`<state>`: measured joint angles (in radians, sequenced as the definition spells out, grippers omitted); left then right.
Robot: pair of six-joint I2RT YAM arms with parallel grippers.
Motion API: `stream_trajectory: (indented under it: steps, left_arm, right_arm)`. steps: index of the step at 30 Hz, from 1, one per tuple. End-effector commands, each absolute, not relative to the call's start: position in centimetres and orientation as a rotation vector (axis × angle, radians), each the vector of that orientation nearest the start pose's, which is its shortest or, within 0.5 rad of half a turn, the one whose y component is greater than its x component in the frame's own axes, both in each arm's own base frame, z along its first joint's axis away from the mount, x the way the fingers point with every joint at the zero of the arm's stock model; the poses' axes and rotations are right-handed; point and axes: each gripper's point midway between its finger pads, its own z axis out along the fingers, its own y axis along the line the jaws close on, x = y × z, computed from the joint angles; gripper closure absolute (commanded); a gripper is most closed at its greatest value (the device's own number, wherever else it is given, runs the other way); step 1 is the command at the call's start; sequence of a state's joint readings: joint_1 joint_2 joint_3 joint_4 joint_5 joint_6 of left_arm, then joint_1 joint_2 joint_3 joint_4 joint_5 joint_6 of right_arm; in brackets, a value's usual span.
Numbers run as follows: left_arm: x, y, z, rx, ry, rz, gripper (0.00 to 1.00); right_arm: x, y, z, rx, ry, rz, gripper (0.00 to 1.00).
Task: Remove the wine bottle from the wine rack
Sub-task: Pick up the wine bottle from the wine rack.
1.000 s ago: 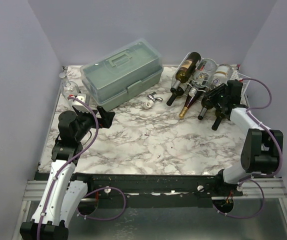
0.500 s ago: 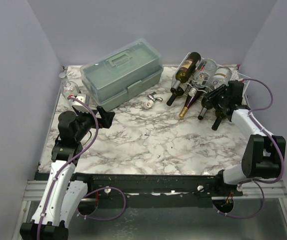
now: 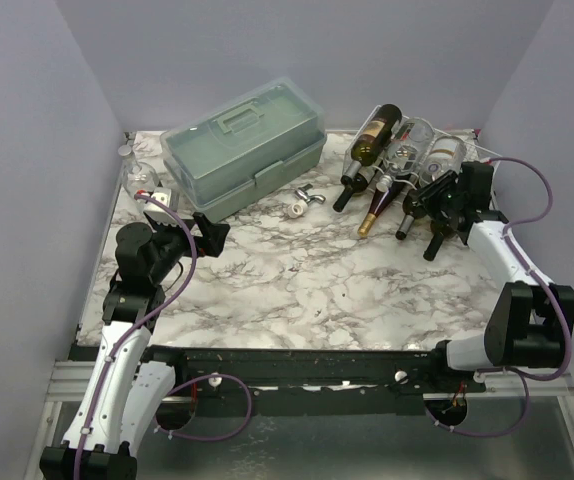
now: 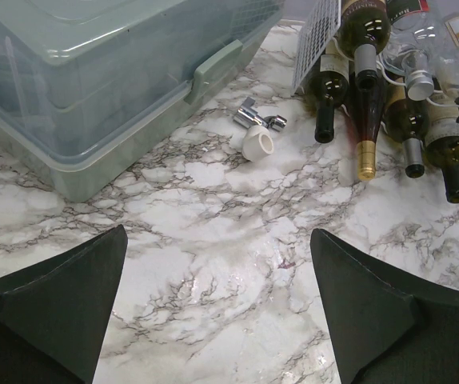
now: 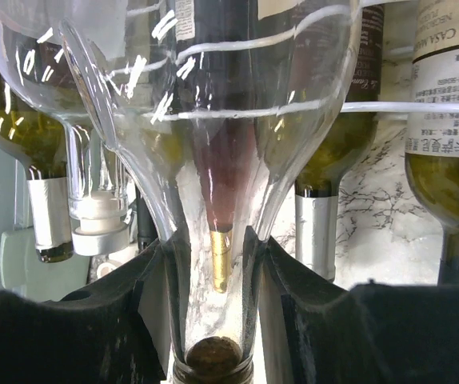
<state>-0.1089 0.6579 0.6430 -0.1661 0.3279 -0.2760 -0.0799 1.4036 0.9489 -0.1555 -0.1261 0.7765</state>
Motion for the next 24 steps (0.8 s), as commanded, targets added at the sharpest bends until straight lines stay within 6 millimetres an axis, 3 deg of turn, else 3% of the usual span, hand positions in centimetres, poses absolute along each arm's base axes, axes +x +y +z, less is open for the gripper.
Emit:
stream_trajectory:
  steps: [1, 8, 18, 24]
  left_arm:
    - [27.3, -9.7, 26.3, 0.102, 1.738, -0.559, 0.01]
    - [27.2, -9.7, 26.3, 0.103, 1.738, -0.561, 0.01]
    - [27.2, -9.9, 26.4, 0.108, 1.737, -0.569, 0.01]
    - [27.2, -10.0, 26.4, 0.110, 1.735, -0.575, 0.01]
  right_arm:
    - [43.1, -1.2, 25.0, 0.770, 1.774, 0.473, 1.00]
    - [42.9, -2.5, 25.9, 0.786, 1.736, 0.463, 1.00]
    - [42.0, -2.2, 27.1, 0.725, 1.740, 0.461, 1.00]
    - [41.6, -1.7, 26.4, 0.713, 1.761, 0.475, 1.00]
